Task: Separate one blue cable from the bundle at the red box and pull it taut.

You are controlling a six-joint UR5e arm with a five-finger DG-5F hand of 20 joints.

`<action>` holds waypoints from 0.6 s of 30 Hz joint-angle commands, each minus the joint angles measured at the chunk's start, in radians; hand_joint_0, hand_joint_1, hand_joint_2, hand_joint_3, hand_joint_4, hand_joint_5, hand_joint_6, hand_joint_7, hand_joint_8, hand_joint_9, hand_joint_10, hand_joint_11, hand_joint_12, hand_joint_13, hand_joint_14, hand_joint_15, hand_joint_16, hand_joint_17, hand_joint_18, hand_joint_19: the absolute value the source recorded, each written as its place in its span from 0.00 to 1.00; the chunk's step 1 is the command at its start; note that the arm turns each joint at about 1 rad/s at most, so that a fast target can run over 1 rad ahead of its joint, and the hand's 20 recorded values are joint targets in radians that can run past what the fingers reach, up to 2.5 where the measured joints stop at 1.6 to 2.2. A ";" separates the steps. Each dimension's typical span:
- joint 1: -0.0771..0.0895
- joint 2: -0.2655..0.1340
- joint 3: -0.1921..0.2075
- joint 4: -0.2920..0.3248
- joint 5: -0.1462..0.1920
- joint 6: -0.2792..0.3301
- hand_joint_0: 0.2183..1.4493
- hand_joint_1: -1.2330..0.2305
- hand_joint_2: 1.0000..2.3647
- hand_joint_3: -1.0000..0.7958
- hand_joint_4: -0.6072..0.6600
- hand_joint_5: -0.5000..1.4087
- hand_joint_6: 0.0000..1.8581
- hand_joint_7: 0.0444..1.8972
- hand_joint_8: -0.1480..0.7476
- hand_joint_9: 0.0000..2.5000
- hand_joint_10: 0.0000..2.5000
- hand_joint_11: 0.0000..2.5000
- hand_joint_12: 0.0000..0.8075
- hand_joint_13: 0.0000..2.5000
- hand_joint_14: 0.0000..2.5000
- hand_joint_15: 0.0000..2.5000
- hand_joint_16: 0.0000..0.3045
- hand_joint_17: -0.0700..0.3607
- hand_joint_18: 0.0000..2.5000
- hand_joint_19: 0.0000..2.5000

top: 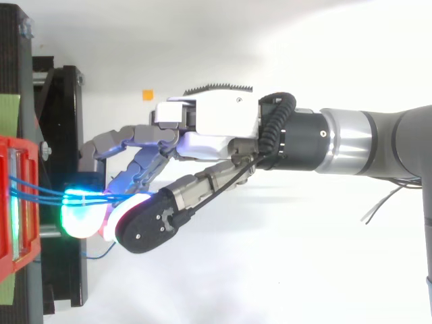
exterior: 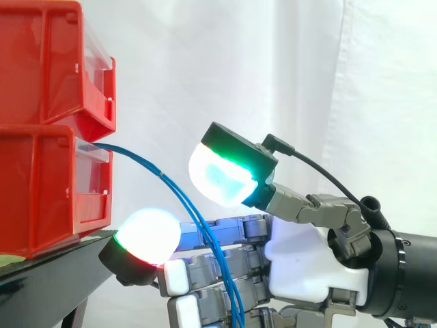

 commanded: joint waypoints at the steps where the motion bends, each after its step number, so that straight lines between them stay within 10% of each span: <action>1: -0.004 0.000 0.000 0.000 -0.002 0.000 0.33 0.40 0.01 0.36 0.67 0.18 0.28 0.63 0.56 0.31 0.00 0.30 0.51 0.38 0.01 0.28 0.17 0.44 0.34 0.28; 18: -0.009 0.000 0.000 0.037 -0.007 0.000 0.34 0.40 0.01 0.39 0.66 0.18 0.29 0.61 0.56 0.32 0.00 0.32 0.51 0.39 0.01 0.29 0.17 0.44 0.34 0.28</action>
